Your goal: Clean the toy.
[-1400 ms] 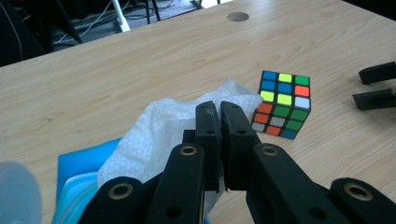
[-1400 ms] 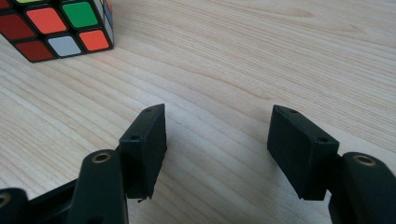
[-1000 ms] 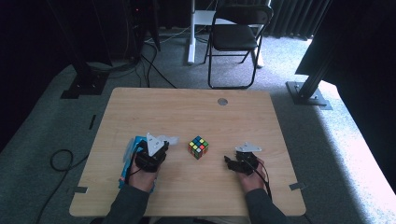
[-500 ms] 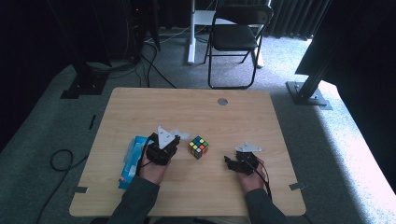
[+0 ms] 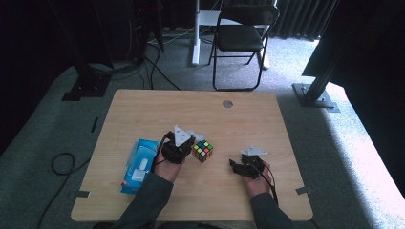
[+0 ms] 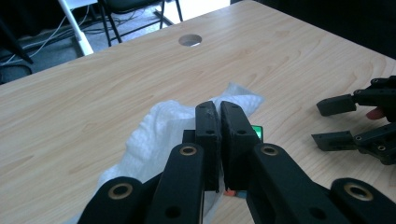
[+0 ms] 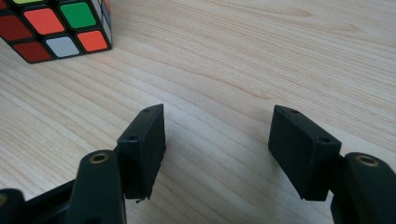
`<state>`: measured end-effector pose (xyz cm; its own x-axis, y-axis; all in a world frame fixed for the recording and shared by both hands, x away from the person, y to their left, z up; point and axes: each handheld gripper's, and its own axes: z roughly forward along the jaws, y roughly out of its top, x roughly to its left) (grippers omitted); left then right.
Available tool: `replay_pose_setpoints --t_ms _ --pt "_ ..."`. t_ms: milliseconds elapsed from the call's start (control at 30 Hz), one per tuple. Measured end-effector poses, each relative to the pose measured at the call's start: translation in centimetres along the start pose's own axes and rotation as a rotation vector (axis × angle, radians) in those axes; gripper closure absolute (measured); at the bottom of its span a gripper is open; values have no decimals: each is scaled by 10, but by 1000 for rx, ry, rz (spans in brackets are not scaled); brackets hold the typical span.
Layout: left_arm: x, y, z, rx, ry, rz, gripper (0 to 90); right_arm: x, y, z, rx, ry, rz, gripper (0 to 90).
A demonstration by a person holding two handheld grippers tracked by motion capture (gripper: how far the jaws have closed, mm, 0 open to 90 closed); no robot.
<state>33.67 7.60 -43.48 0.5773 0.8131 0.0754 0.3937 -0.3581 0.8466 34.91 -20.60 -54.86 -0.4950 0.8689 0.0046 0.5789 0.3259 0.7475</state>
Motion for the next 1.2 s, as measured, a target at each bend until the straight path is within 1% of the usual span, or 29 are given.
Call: replay_pose_setpoints --t_ms 100,200,300,500,600,667,767,833,900,1000,1067,1133,1200 --pt "-2 2 7 5 -9 4 867 0 0 0 0 -1 -1 360" --pt "-6 5 14 2 -33 6 867 0 0 0 0 -1 0 360" --pt "-14 9 19 -2 -59 8 867 0 0 0 1 0 0 360" --pt "-34 16 26 -6 -105 53 865 0 0 0 1 0 2 360" --pt "-37 16 28 -10 -130 42 864 0 0 0 0 -1 2 360" --pt "-36 14 29 0 -134 40 862 0 0 0 0 0 1 360" --pt "-33 9 33 26 -129 21 860 0 0 0 1 0 1 360" --pt "-29 4 39 47 -129 -2 860 0 0 0 0 0 0 360" --pt "-24 -4 46 75 -120 -25 860 0 0 0 -1 -1 -1 360" --pt "-19 -13 53 105 -114 -52 860 0 0 0 -3 -1 -3 360" --pt "-16 -19 57 124 -109 -59 860 0 0 0 -1 0 0 360" --pt "-14 -23 60 134 -108 -74 860 0 0 0 -1 0 0 360" --pt "-12 -26 61 129 -113 -81 859 0 0 0 0 0 -1 360"
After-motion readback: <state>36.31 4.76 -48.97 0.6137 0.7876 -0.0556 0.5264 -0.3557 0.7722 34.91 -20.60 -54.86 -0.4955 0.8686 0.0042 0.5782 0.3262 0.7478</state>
